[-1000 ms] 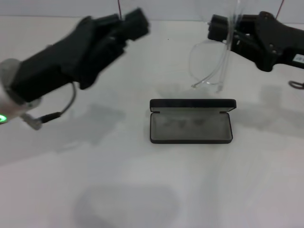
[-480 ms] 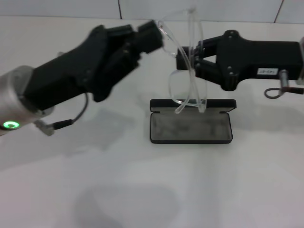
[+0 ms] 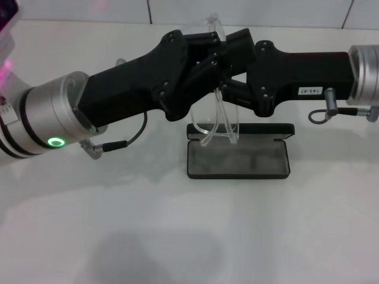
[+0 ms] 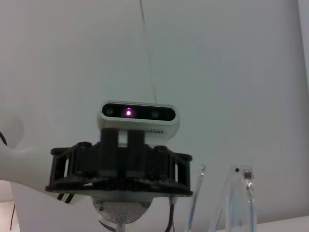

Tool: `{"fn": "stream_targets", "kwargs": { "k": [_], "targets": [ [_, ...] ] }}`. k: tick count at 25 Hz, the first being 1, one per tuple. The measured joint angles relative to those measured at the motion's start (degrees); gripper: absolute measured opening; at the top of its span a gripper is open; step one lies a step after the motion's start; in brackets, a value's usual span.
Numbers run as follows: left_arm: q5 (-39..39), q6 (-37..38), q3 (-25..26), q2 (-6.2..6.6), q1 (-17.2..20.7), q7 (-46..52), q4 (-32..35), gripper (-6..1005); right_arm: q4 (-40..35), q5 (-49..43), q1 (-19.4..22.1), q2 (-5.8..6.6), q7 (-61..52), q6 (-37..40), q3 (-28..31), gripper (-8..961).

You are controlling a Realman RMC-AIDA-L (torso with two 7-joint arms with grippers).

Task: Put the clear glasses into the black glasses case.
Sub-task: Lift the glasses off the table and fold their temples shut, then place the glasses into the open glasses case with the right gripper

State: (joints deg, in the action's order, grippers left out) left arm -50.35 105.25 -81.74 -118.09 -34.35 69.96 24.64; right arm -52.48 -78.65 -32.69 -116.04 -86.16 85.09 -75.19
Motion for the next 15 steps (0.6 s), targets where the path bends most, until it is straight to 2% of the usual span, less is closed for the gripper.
{"fn": "stream_targets", "kwargs": {
  "k": [10,15],
  "targets": [
    [0.1,-1.4,0.0,0.14,-0.1,0.4,0.0,73,0.6,0.1,-0.8,0.03,0.5,-0.8,-0.7,125],
    [-0.1,0.5,0.0,1.21,0.4,0.7,0.4,73,0.6,0.1,-0.2,0.08,0.6,-2.2,-0.3,125]
  ]
}}
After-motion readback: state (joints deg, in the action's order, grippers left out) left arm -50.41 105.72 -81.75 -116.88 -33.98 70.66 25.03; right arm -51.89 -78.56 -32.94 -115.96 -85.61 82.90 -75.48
